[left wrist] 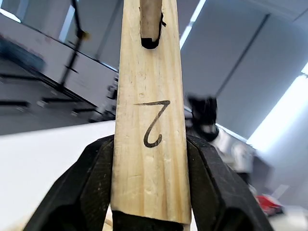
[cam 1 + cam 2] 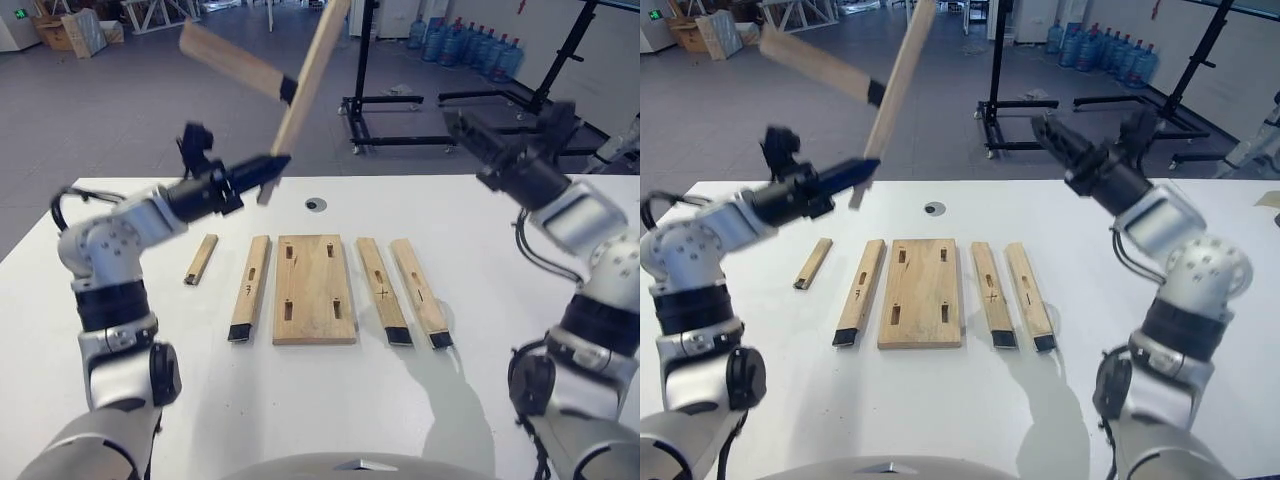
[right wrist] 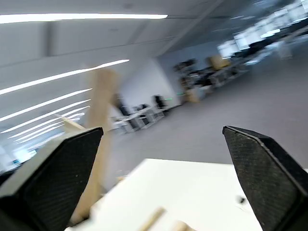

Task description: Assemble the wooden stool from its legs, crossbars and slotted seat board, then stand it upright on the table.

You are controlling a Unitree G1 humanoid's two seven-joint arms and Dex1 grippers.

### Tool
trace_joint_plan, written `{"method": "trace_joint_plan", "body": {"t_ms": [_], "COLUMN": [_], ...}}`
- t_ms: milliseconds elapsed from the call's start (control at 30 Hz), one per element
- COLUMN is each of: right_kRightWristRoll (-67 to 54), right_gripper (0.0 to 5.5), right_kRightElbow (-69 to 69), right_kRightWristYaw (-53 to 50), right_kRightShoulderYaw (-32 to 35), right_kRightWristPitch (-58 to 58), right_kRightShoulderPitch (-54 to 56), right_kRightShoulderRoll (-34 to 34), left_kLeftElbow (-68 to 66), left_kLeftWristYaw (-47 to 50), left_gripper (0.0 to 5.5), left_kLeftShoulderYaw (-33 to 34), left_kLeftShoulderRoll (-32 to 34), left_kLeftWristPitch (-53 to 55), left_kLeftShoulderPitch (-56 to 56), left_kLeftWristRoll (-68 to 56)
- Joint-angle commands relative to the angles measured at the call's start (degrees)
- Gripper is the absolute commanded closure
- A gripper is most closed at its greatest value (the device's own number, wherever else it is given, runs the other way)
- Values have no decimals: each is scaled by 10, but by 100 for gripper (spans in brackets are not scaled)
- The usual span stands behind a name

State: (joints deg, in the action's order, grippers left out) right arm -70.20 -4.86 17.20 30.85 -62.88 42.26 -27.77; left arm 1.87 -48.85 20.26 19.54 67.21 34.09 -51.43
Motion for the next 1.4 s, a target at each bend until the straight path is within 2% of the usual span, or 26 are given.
{"method": "trace_joint_plan", "body": {"t_ms": [33,133,300,600,867,1067,1400], "right_kRightWristRoll": [-75,-126,-205,-363,-336,-314,-377], "right_gripper": [52,12,10,10,10,10,10], "right_kRightElbow": [27,41,65,1,-2,4,-4], "right_kRightWristYaw": [-44,-81,-139,-200,-188,-166,-175], "right_kRightShoulderYaw": [-45,-75,-75,-125,-176,-164,-200], "right_kRightWristPitch": [-56,-70,-51,22,57,67,97], "right_kRightShoulderPitch": [49,32,21,18,-2,-37,10], "right_kRightShoulderRoll": [25,68,92,102,95,61,101], "left_kLeftElbow": [11,19,44,48,66,73,90], "left_kLeftWristYaw": [-30,-16,-1,-6,-6,7,20], "left_gripper": [348,348,348,348,348,348,348], "left_kLeftShoulderYaw": [-3,7,-18,-70,-74,-67,-96], "left_kLeftShoulderRoll": [-10,-18,-11,13,18,23,29], "left_kLeftWristPitch": [9,17,22,-19,-14,-5,0], "left_kLeftShoulderPitch": [-26,-25,-29,-60,-65,-60,-75], "left_kLeftWristRoll": [-61,-114,-153,-122,-154,-184,-212]}}
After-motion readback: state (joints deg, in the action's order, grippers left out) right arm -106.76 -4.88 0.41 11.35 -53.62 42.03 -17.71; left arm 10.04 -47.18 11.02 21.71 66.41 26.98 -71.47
